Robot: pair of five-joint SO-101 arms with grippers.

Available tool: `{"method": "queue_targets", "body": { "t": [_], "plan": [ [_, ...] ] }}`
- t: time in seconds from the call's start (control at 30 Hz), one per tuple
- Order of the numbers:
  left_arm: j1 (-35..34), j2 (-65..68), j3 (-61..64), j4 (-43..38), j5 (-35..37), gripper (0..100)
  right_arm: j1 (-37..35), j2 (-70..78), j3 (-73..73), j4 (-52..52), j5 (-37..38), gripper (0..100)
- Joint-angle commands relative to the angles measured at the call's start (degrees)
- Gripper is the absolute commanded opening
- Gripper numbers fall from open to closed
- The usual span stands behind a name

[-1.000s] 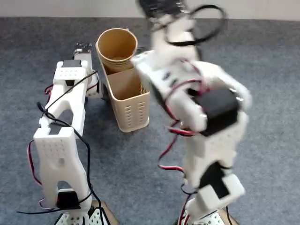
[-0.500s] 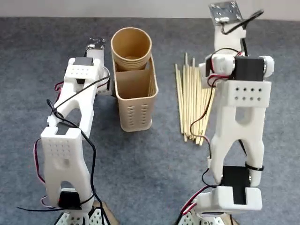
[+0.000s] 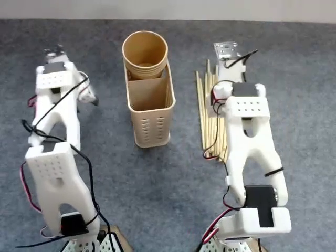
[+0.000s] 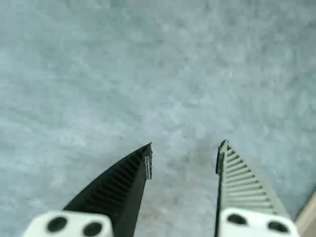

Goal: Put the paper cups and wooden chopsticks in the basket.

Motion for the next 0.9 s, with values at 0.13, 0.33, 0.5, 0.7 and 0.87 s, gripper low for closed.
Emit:
{"method": "queue_targets", "body": {
  "t": [0.13,0.33,0.5,0.7,0.87],
  "plan": [
    [0.31,-0.84,0.22,-0.62,0.79,22,2.33,8.22,4.44,-9.98,-0.79,24.1],
    [0.4,-0.84,0.31,-2.29,0.7,22,4.88,14.2,4.44,-16.92,-0.44,12.0],
    [0.31,-0.75,0.4,-3.16,0.7,22,4.09,15.25,4.79,-16.92,-0.35,11.7],
    [0.31,-0.75,0.4,-3.16,0.7,22,4.18,15.34,4.97,-14.73,-0.35,7.5],
    [0.31,-0.75,0.4,-3.16,0.7,22,4.88,15.78,5.05,-14.29,1.67,7.4]
  ]
}}
